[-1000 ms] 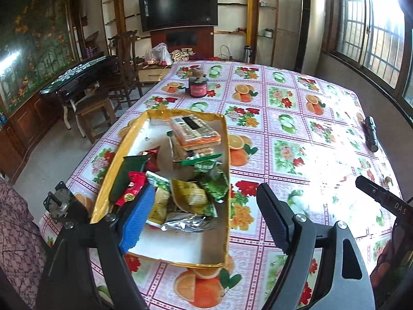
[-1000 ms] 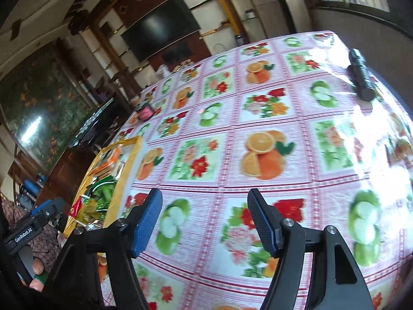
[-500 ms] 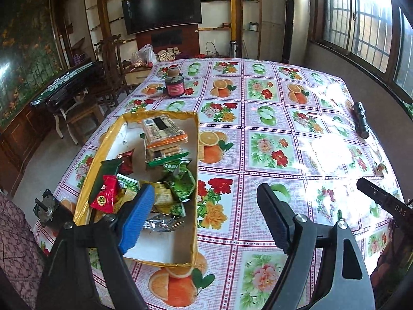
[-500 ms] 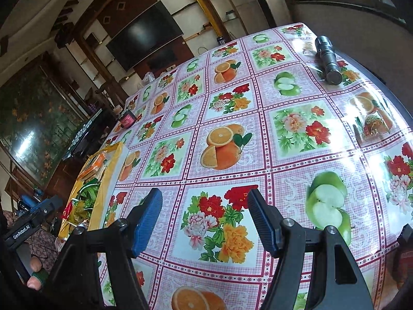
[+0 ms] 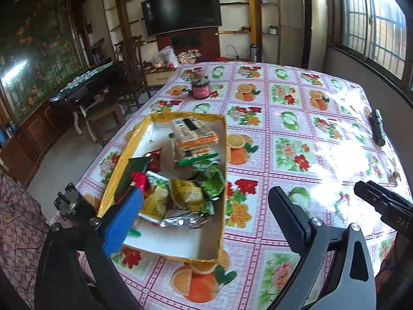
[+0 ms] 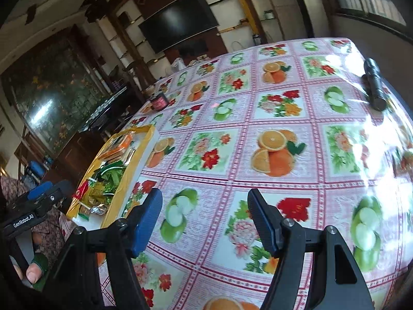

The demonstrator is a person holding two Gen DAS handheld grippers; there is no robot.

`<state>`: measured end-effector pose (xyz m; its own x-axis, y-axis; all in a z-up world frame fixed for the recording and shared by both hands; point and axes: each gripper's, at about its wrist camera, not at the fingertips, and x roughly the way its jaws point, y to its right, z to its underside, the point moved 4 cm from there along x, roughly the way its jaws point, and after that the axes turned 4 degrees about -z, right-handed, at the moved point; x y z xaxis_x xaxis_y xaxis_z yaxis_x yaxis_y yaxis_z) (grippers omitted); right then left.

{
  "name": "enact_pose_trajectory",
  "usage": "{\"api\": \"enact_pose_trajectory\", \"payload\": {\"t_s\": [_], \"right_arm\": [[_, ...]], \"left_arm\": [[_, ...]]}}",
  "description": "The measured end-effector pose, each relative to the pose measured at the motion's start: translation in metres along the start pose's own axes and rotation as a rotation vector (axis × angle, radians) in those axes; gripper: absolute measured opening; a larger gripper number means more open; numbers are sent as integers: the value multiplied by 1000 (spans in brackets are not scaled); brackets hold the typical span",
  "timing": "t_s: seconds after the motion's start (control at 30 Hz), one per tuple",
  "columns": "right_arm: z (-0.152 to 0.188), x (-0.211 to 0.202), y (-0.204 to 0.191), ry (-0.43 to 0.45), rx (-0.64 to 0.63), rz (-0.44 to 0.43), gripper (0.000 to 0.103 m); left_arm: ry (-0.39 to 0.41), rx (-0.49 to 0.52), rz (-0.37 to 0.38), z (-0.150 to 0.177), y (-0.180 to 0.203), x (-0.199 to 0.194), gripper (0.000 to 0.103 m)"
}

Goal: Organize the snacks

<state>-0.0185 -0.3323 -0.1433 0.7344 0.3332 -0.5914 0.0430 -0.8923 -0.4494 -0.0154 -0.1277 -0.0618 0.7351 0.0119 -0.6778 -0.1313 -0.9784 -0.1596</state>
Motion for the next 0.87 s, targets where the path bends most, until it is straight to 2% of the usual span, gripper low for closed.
{"api": "enact_pose_trajectory", "payload": {"t_s": [0.33, 0.63, 0.77, 0.87], "right_arm": [[-26, 55, -99, -56, -330, -147, 72], [-20, 99, -172, -102, -662, -223, 72], [-22, 110, -185, -125, -718, -236, 72], [-25, 115, -189, -135, -733, -245, 72]], "left_arm": [[-31, -79, -82, 20, -55, 4, 99], [-14, -149, -114, 31, -94, 1, 101], [18, -151, -150, 33, -104, -5, 101], [-8, -159, -157, 34, -111, -2, 101]]}}
